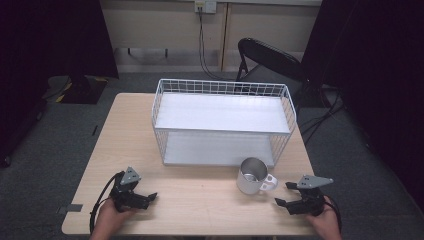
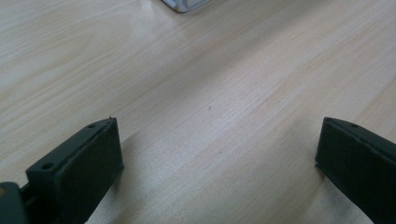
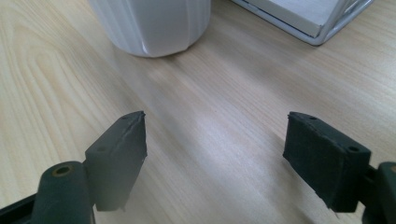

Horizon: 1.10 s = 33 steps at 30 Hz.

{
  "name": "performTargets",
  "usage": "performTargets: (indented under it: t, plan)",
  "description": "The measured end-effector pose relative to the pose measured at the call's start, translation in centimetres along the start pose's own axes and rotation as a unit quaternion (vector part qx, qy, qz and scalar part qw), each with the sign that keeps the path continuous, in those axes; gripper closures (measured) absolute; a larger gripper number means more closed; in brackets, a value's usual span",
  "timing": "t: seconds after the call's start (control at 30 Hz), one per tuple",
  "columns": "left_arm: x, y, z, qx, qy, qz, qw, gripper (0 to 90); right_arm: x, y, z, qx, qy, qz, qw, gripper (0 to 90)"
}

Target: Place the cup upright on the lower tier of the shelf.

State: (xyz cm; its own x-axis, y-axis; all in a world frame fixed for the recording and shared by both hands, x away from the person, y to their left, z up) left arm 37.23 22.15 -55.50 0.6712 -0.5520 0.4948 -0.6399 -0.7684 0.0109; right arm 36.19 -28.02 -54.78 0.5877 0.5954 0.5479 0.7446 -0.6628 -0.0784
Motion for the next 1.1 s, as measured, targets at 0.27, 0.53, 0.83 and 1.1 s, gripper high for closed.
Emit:
performTargets:
  t: [0.27, 0.53, 0.83, 1.1]
  plan:
    - [0.0, 0.0, 0.0, 0.000, 0.000, 0.000, 1.0000, 0.0, 1.3, -0.8, -0.9, 0.014, 0.012, -0.016, 0.9997, 23.5]
    - [0.0, 0.0, 0.0, 0.000, 0.000, 0.000, 1.0000, 0.0, 2.1, -1.1, -1.3, 0.013, 0.014, -0.024, 0.9995, 23.3]
    - [0.0, 0.0, 0.0, 0.000, 0.000, 0.000, 1.0000, 0.0, 2.9, -1.2, -1.7, 0.015, 0.017, -0.028, 0.9993, 23.4]
    - [0.0, 0.0, 0.0, 0.000, 0.000, 0.000, 1.0000, 0.0, 3.6, -1.4, -2.0, 0.018, 0.023, -0.031, 0.9991, 23.6]
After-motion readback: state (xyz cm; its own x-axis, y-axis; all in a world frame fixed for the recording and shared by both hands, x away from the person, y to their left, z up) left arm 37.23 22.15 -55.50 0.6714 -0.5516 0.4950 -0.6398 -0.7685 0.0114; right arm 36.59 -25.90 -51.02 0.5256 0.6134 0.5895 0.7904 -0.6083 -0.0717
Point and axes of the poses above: each handheld gripper's, and its own axes: z roughly forward along the jaws, x roughly out of its top, y roughly to its right, the point moved 7 cm from there along z, roughly forward along the jaws, and after that the axes turned 15 degrees about -y, right-handed, at the moved point
